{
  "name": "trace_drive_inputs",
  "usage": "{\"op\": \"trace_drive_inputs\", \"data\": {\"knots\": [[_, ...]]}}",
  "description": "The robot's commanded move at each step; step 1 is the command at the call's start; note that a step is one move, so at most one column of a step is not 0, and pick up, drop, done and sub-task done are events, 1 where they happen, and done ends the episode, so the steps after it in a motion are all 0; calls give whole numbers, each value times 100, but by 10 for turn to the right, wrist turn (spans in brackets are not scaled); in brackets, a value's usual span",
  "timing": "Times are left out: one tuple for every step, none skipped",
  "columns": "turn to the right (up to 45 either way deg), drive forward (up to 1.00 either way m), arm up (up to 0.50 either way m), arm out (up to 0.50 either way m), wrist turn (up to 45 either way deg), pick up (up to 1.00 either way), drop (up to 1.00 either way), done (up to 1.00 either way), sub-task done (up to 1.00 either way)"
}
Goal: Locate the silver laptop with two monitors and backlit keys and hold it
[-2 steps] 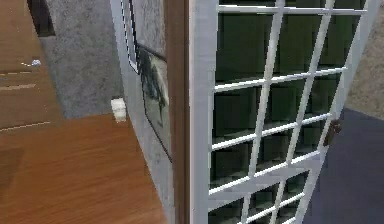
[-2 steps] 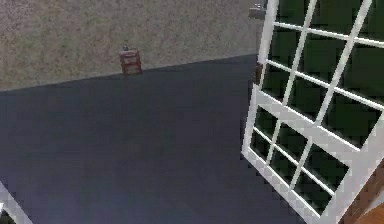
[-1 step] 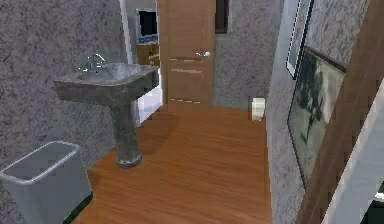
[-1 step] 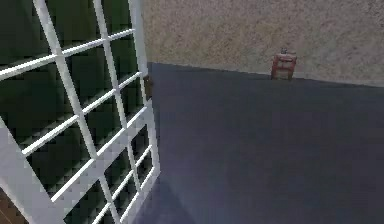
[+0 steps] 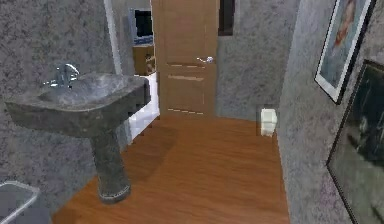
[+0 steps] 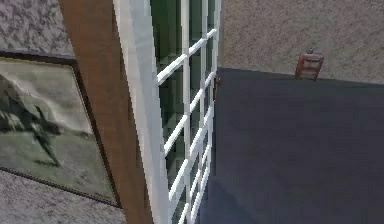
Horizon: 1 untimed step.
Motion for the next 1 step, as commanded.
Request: {"op": "trace_drive_inputs", "data": {"knots": [[60, 0, 0, 0, 0, 0, 0, 0, 0]]}}
